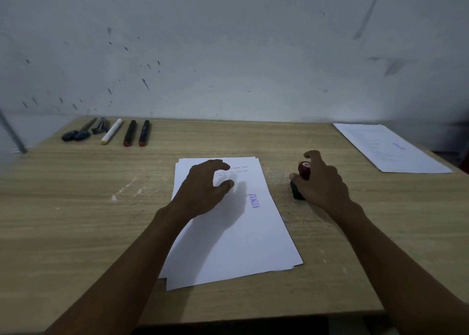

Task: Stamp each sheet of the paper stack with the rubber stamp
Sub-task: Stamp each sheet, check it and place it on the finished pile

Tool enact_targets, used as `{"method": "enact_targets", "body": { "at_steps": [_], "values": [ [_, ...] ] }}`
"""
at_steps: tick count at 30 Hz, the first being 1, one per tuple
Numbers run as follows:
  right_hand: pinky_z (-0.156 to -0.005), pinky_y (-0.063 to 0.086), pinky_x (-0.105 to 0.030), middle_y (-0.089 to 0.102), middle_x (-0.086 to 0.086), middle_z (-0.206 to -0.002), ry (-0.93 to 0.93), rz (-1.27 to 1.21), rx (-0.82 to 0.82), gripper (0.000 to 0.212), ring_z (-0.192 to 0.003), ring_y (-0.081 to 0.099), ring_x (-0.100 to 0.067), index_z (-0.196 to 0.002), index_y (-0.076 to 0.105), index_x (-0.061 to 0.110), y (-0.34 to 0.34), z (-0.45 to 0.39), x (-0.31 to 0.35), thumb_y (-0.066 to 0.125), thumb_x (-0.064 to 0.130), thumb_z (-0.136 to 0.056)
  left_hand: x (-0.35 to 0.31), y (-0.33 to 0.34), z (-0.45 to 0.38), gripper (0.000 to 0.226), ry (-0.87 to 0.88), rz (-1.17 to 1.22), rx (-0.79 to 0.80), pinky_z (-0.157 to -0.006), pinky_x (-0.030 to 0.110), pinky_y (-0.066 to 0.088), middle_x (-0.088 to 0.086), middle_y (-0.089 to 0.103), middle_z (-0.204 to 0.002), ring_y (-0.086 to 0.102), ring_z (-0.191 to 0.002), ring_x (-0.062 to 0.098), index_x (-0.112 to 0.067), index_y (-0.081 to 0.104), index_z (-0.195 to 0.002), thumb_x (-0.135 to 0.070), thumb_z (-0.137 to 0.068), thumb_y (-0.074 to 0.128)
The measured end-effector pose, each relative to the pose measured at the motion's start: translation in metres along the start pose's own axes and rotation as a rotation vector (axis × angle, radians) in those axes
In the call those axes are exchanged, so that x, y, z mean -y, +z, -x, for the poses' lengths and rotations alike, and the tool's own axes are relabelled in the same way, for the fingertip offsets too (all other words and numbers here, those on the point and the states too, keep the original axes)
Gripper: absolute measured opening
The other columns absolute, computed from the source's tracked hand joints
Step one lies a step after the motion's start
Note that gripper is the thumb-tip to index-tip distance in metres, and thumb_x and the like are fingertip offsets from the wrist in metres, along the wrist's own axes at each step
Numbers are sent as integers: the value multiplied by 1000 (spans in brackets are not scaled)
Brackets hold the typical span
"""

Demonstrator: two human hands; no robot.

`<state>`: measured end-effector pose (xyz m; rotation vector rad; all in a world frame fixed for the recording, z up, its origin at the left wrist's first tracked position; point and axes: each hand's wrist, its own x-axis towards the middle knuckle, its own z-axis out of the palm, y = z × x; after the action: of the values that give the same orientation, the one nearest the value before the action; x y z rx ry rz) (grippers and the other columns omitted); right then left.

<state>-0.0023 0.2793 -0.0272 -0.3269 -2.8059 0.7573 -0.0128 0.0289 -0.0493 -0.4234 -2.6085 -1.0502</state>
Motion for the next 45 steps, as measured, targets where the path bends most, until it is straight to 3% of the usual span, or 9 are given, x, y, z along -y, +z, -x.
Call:
{"method": "enact_targets", "body": {
  "at_steps": [3, 6, 11, 20, 26, 32, 37, 40, 45],
  "values": [
    [-84, 44, -43, 58, -11, -118, 28, 15, -118, 76, -110, 57, -36, -137, 28, 22, -2, 15, 2, 71, 49, -81, 6, -4, 4, 36, -6, 7, -61, -90, 2, 26, 0, 64, -123, 54, -120, 14, -11, 65, -118, -19, -84, 72],
    [-72, 42, -37, 62, -6, -103, 43, -30, -227, 53, -93, 61, -34, -115, 37, 18, 0, 40, 7, 70, 43, -82, 17, -8, 12, 33, -53, -4, -121, -90, 9, 29, -1, 66, -118, 57, -115, 14, -11, 66, -115, -17, -83, 72],
    [-71, 47, -31, 60, 8, -86, 22, 17, 16, 31, -81, 59, -16, -88, 58, 24, 22, 74, 12, 68, 53, -81, 34, -12, 29, 34, -112, -79, -202, -90, 17, 34, 6, 69, -115, 61, -110, 24, -7, 69, -109, -24, -79, 68],
    [-64, 44, -28, 60, 11, -80, 48, -95, -31, 32, -77, 61, -13, -84, 62, 24, 37, 89, 22, 83, 43, -71, 39, -9, 46, 40, -254, -114, -194, -102, 35, 37, 8, 64, -125, 55, -119, 29, -9, 62, -121, -19, -83, 69],
    [-70, 55, -33, 68, 8, -79, 62, -150, -104, 18, -75, 65, -14, -74, 66, 26, 41, 88, 26, 83, 31, -76, 37, -15, 47, 44, -328, 29, -248, -100, 31, 39, 5, 63, -127, 57, -118, 24, -10, 60, -126, -21, -85, 69],
    [-65, 46, -26, 73, 1, -78, 18, -207, -182, 17, -69, 64, -15, -88, 78, 15, 40, 88, 23, 74, 31, -85, 37, -20, 50, 40, -362, 215, -364, -91, 31, 46, -3, 64, -121, 60, -108, 15, -11, 60, -124, -23, -87, 68],
    [-52, 35, -22, 60, -5, -54, 1, -472, -107, 30, -50, 51, -8, -61, 67, 10, 36, 84, 21, 68, 17, -91, 40, -24, 48, 48, -474, 383, -452, -96, 34, 44, 5, 60, -128, 56, -118, 19, -12, 52, -132, -25, -89, 66],
    [-54, 38, -26, 63, -24, -72, 12, -661, -77, 28, -56, 50, -15, -72, 67, -2, 33, 81, 20, 66, 18, -92, 40, -28, 45, 50, -535, 533, -469, -95, 35, 46, 8, 62, -125, 57, -114, 20, -13, 47, -134, -29, -90, 64],
    [-46, 34, -11, 58, -13, -60, -42, -850, -120, 30, -52, 46, -5, -73, 67, -7, 14, 75, 24, 71, 18, -89, 40, -36, 31, 54, -609, 811, -359, -88, 41, 53, 15, 69, -109, 66, -98, 25, -8, 64, -115, -44, -77, 74]
  ]
}}
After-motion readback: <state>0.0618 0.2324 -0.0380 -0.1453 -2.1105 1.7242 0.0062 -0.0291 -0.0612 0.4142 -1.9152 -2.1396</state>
